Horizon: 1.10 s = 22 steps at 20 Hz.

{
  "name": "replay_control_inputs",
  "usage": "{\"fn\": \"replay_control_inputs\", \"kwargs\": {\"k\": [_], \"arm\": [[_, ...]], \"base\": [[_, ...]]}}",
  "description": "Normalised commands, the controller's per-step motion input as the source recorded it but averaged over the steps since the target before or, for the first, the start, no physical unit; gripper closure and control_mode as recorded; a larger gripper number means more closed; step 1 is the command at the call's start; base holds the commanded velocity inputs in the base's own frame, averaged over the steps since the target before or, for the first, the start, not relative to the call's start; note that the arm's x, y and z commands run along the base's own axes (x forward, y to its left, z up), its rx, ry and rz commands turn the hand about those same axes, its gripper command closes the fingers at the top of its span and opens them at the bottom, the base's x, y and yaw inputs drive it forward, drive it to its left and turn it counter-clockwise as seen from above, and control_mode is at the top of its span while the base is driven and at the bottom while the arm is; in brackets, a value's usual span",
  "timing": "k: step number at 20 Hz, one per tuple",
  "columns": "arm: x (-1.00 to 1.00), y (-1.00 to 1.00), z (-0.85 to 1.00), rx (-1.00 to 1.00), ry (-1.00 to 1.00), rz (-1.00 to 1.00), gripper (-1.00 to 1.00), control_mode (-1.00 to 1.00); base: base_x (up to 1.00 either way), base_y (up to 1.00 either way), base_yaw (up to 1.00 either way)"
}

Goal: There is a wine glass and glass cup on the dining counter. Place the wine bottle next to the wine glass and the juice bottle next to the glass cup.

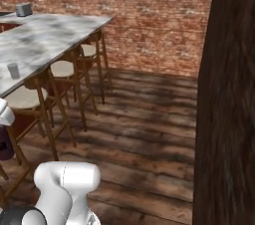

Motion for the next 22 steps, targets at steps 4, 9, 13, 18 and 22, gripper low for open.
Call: {"fn": "replay_control_inputs", "kwargs": {"k": [4,9,13,18,22], "arm": [[0.00,0.00,0.00,0.00,0.00,0.00,1.00,1.00],[0.00,0.00,0.00,0.00,0.00,0.00,1.00,1.00],[0.00,0.00,0.00,0.00,0.00,0.00,1.00,1.00],[0.00,0.00,0.00,0.00,0.00,0.00,1.00,1.00],[0.00,0.00,0.00,0.00,0.00,0.00,1.00,1.00]], "base": [[0.59,-0.43,0.27],[0.61,-0.41,0.29],[0.60,-0.38,0.36],[0.58,-0.37,0.39],[0.51,-0.23,0.58]]}}
